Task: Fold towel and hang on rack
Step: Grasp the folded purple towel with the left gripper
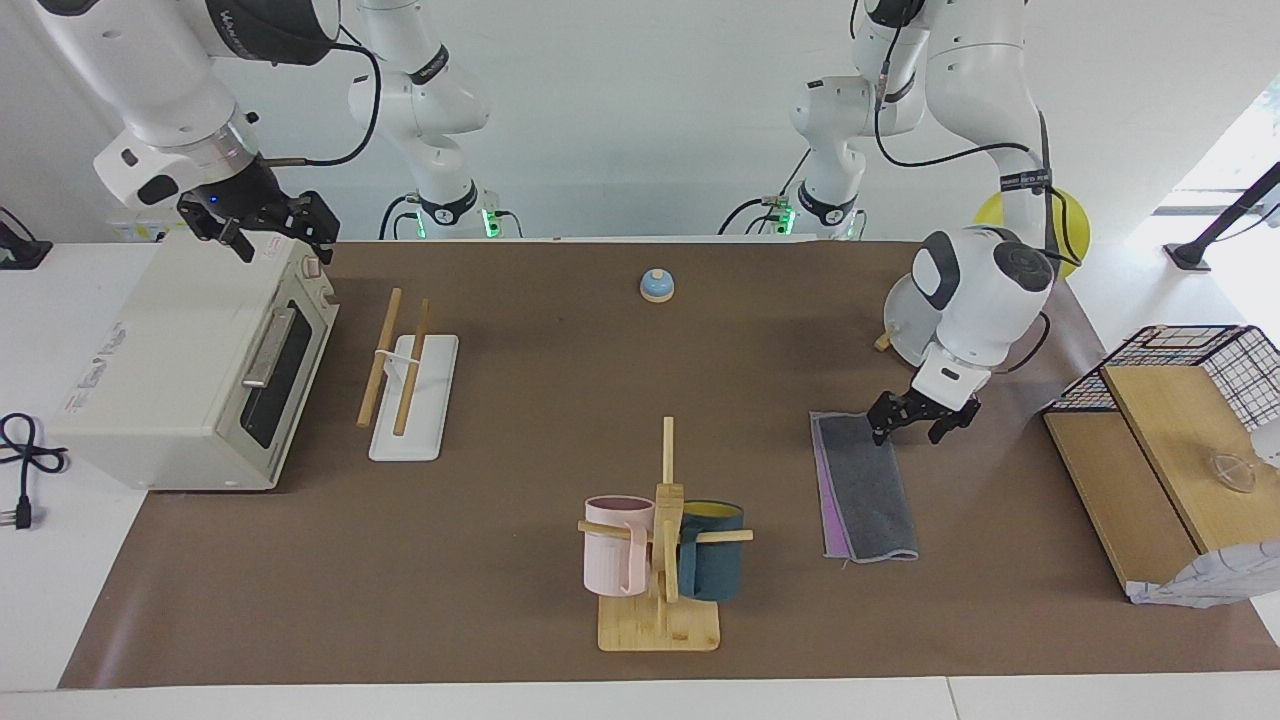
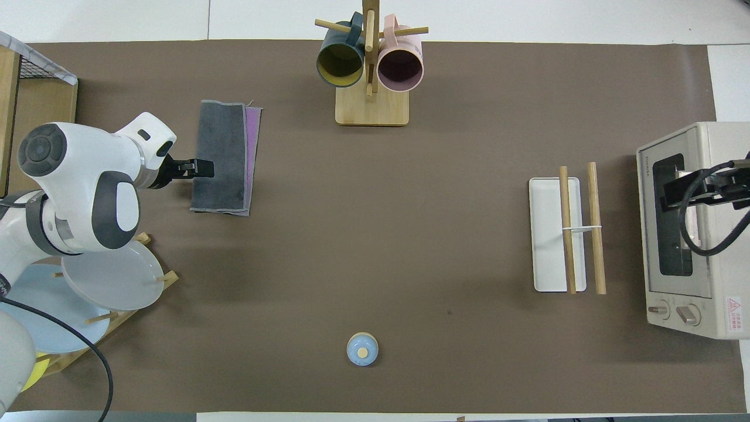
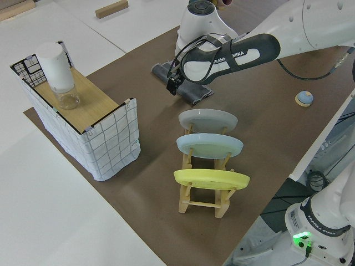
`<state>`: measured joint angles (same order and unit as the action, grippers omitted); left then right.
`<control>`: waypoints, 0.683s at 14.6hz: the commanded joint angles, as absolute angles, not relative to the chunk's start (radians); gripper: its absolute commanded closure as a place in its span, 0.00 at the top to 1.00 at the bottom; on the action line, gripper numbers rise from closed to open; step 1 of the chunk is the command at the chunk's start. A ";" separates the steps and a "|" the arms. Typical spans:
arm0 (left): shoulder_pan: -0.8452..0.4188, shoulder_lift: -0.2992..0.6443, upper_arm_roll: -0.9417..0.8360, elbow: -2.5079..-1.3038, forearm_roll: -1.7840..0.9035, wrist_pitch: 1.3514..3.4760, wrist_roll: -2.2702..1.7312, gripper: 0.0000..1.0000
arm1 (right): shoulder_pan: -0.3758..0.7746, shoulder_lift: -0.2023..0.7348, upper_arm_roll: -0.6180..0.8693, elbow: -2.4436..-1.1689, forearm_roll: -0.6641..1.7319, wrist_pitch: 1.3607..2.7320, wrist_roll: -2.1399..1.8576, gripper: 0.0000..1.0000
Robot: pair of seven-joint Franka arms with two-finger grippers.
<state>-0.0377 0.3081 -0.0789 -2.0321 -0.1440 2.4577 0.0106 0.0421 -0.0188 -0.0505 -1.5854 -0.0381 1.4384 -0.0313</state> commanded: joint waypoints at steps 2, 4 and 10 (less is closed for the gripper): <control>-0.031 0.333 -0.084 -2.000 -0.198 2.425 0.063 1.00 | 0.055 -0.046 -0.043 -1.615 -0.005 1.442 -0.052 1.00; -0.035 0.333 -0.084 -2.005 -0.215 2.407 0.061 0.95 | 0.057 -0.046 -0.044 -1.614 0.002 1.442 -0.052 1.00; -0.038 0.331 -0.084 -2.005 -0.219 2.373 0.061 0.70 | 0.044 -0.046 -0.052 -1.615 0.002 1.431 -0.052 1.00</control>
